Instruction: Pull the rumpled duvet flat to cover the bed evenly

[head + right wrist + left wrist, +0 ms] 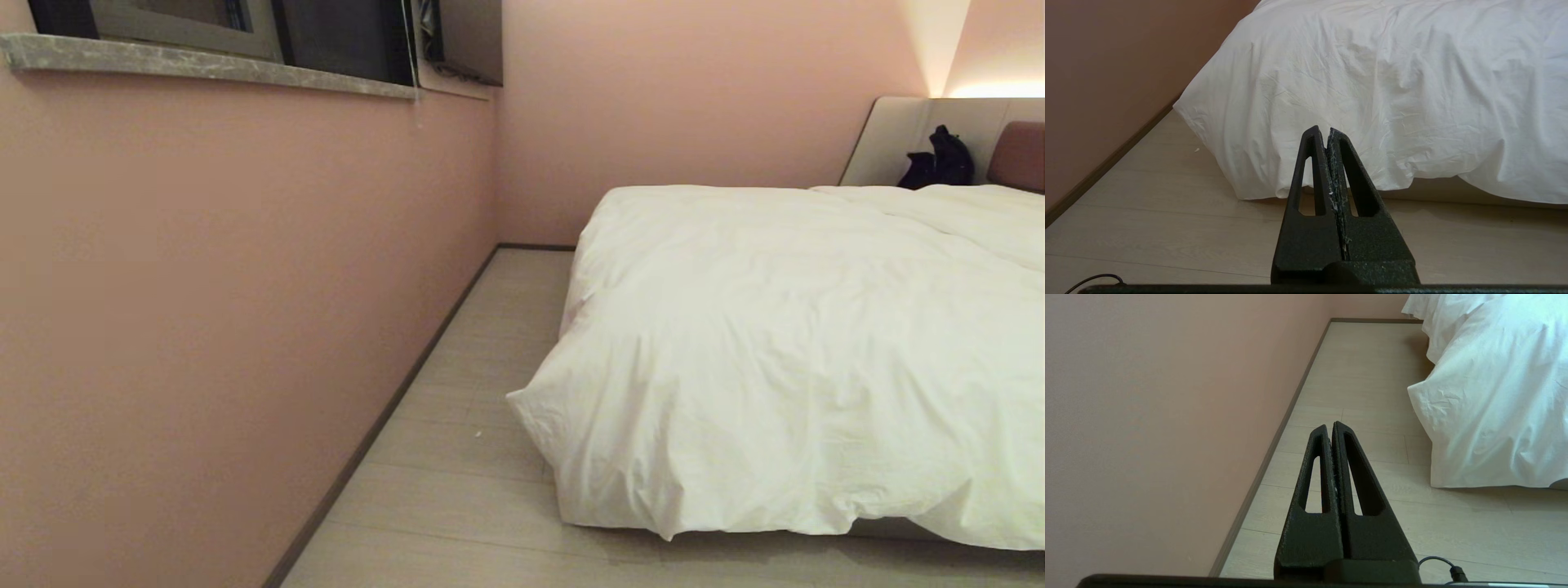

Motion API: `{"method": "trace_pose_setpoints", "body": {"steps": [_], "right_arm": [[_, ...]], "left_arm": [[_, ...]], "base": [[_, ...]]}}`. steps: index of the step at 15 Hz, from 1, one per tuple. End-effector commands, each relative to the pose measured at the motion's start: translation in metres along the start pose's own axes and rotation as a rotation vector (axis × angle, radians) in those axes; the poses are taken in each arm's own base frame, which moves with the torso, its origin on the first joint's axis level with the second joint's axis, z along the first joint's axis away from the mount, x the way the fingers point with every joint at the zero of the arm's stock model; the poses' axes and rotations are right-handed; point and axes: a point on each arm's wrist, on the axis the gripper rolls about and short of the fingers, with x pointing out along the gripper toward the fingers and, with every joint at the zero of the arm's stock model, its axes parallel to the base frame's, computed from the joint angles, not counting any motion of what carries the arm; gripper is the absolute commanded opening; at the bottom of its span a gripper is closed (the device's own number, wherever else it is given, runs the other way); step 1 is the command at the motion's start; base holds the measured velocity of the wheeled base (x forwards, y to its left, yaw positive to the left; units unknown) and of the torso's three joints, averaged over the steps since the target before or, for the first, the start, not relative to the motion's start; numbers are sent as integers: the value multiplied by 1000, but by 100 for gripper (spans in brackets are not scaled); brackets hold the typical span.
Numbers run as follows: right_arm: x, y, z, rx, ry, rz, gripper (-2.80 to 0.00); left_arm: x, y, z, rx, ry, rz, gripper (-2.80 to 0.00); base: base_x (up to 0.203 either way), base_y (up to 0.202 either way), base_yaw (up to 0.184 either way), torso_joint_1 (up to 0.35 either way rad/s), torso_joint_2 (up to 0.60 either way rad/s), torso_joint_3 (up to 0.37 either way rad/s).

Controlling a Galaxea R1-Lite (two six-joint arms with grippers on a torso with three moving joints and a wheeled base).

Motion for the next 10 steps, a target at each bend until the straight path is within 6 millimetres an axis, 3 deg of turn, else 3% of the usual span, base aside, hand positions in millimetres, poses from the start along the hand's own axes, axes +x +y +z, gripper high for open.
{"method": "trace_pose_setpoints", "body": {"steps": [1,10], "right_arm": [[0,0,0,0,0,1,-280],[0,0,0,5,-2,0,-280]], "left_arm": [[0,0,0,0,0,-1,-280],[0,0,0,0,0,0,-280]], "base": [[0,0,0,0,0,0],[0,0,0,0,0,0]]}}
